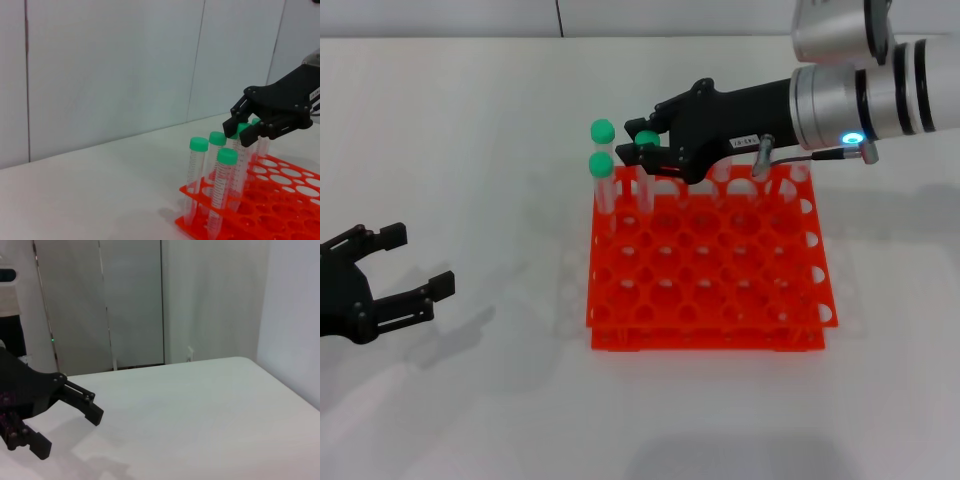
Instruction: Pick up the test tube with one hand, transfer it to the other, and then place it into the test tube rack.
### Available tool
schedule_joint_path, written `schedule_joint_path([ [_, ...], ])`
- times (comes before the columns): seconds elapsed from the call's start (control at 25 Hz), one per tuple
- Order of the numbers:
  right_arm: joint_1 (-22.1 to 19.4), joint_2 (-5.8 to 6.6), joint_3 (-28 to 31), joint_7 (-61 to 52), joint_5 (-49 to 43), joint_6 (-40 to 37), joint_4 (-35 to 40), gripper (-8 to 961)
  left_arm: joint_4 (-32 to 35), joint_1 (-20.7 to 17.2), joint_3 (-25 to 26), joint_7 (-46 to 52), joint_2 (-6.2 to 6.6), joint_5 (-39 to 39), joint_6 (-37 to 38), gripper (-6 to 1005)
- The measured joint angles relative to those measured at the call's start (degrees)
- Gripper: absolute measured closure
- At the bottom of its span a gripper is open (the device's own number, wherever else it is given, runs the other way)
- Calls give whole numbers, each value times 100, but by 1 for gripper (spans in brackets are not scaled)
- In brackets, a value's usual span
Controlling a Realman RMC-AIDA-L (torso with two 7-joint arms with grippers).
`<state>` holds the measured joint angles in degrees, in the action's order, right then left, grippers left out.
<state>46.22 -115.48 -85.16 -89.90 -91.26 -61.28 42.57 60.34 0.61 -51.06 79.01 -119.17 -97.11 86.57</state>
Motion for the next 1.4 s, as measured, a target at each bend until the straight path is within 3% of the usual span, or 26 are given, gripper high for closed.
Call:
schedule_joint_path([
  [1.4,-1,13,-80,-1,24,-94,-77,576,-57,0,0,-9,0,-9,0,106],
])
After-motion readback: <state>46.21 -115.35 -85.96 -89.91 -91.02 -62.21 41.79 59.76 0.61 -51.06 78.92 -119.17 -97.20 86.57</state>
